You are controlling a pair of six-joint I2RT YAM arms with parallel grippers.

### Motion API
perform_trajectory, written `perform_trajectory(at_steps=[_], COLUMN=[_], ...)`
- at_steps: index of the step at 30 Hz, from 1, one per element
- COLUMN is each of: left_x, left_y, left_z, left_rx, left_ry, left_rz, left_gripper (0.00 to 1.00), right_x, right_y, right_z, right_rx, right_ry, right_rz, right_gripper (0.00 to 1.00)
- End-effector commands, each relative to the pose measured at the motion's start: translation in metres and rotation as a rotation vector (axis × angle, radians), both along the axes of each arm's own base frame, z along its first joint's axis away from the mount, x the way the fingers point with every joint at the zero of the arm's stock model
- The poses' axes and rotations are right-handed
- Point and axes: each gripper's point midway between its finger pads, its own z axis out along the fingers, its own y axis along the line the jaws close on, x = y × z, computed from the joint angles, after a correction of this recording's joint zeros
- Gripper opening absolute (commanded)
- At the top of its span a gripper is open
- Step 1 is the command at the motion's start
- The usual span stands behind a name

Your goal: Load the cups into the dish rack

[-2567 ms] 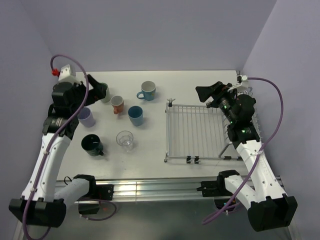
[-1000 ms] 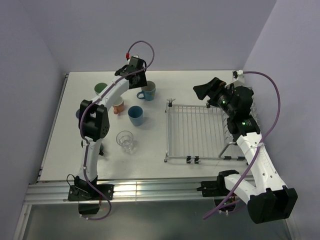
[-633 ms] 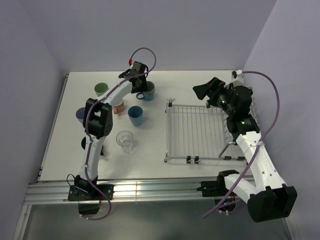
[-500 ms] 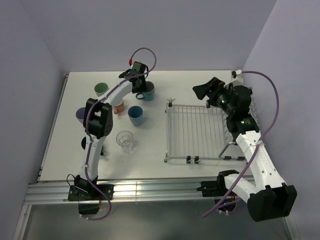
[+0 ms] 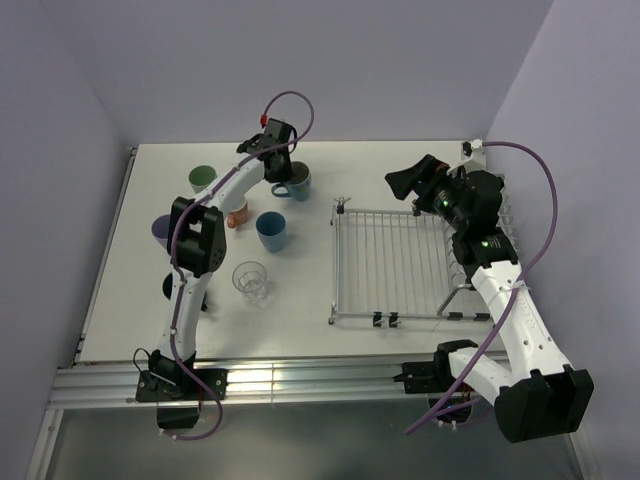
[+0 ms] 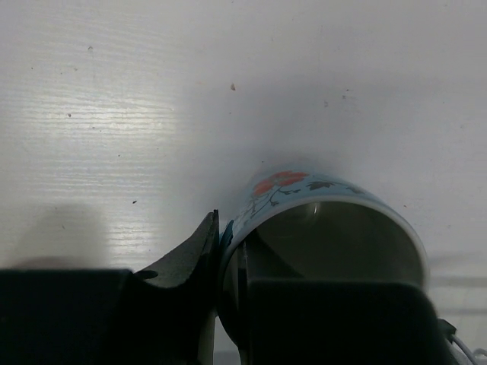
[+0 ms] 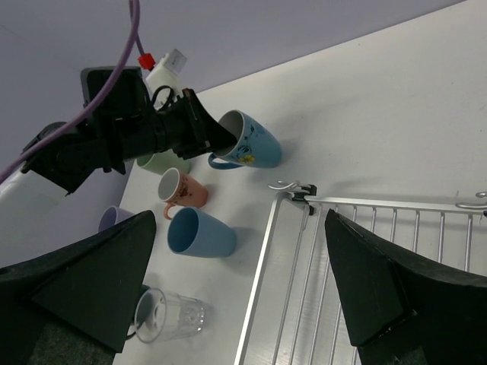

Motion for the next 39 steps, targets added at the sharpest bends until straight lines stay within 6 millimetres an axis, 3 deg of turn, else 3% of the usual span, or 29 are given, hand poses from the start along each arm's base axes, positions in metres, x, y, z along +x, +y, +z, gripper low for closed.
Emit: perform_trajectory(at_steps=[1,5,7,8,10,11,12,13,14,15,16,17,18,19,20,21,22,23,24,25,30,31,32,39], left_x=[0.018,0.011,0.007,0.001,-0.008,-0.016,-0.020,-0.029,-0.039,-0.046,-0.059,-0.069,-0.077,-0.086,-0.107,-0.114,-0.122,-0.141,-0.147,-0.159,-0.205,-0.211,-0.219,-0.253], left_y=[-0.015,0.001,0.011,0.016,0.017,0.022,0.020,0.015,0.013,0.009,0.003,0.000,-0.003,-0.008,-0.016,-0.021,-0.025,-0.029,-0.031,-0.031,-0.033,-0.033,-0.032,-0.035], left_z=[0.122,0.187,0.204,0.224,0.230,0.250,0.255,0.248,0.272,0.277,0.265,0.289,0.294,0.281,0.295,0.308,0.296,0.307,0.318,0.311,0.317,0.309,0.319,0.325], left_rx=[-0.130,-0.154,-0.161,-0.175,-0.212,-0.251,-0.293,-0.345,-0.405,-0.467,-0.543,-0.603,-0.668,-0.712,-0.779,-0.838,-0.874,-0.917,-0.965,-0.988,-1.094,-1.118,-1.132,-1.254], left_ry=[-0.239,-0.348,-0.375,-0.405,-0.397,-0.428,-0.426,-0.387,-0.432,-0.423,-0.361,-0.413,-0.400,-0.358,-0.353,-0.375,-0.334,-0.331,-0.356,-0.333,-0.290,-0.265,-0.311,-0.248], left_rz=[-0.029,-0.004,0.007,0.011,-0.008,-0.018,-0.030,-0.083,-0.123,-0.149,-0.225,-0.275,-0.296,-0.321,-0.412,-0.450,-0.470,-0.537,-0.571,-0.587,-0.719,-0.728,-0.775,-0.869], left_gripper=[0.00,0.00,0.00,0.00,0.00,0.00,0.00,0.00,0.00,0.00,0.00,0.00,0.00,0.00,0.00,0.00,0.00,0.00,0.00,0.00,0.00,0.00,0.00,0.00], right_x=[-0.002,-0.003,-0.004,-0.005,-0.007,-0.008,-0.010,-0.010,-0.011,-0.014,-0.015,-0.018,-0.020,-0.024,-0.030,-0.033,-0.039,-0.042,-0.051,-0.055,-0.087,-0.090,-0.091,-0.096], right_y=[-0.001,-0.002,-0.002,-0.002,-0.001,0.000,0.003,0.006,0.009,0.013,0.017,0.023,0.027,0.034,0.043,0.049,0.056,0.062,0.073,0.080,0.116,0.117,0.119,0.125], right_z=[0.023,0.030,0.035,0.037,0.044,0.048,0.053,0.057,0.061,0.067,0.072,0.075,0.075,0.082,0.092,0.092,0.099,0.101,0.105,0.109,0.117,0.121,0.121,0.113], right_rx=[-0.018,-0.023,-0.023,-0.024,-0.021,-0.018,-0.013,-0.009,-0.002,0.002,0.004,0.006,0.009,0.016,0.029,0.036,0.041,0.038,0.039,0.023,0.022,0.028,0.030,0.007], right_ry=[-0.073,-0.086,-0.097,-0.102,-0.122,-0.132,-0.145,-0.158,-0.167,-0.185,-0.205,-0.216,-0.214,-0.252,-0.295,-0.307,-0.342,-0.357,-0.376,-0.407,-0.503,-0.532,-0.539,-0.583], right_rz=[0.006,0.002,0.003,0.006,0.014,0.021,0.040,0.052,0.064,0.088,0.103,0.128,0.143,0.182,0.217,0.243,0.281,0.301,0.341,0.363,0.502,0.510,0.519,0.545], right_gripper=[1.00,1.00,1.00,1.00,1.00,1.00,1.00,1.00,1.00,1.00,1.00,1.00,1.00,1.00,1.00,1.00,1.00,1.00,1.00,1.00,1.00,1.00,1.00,1.00])
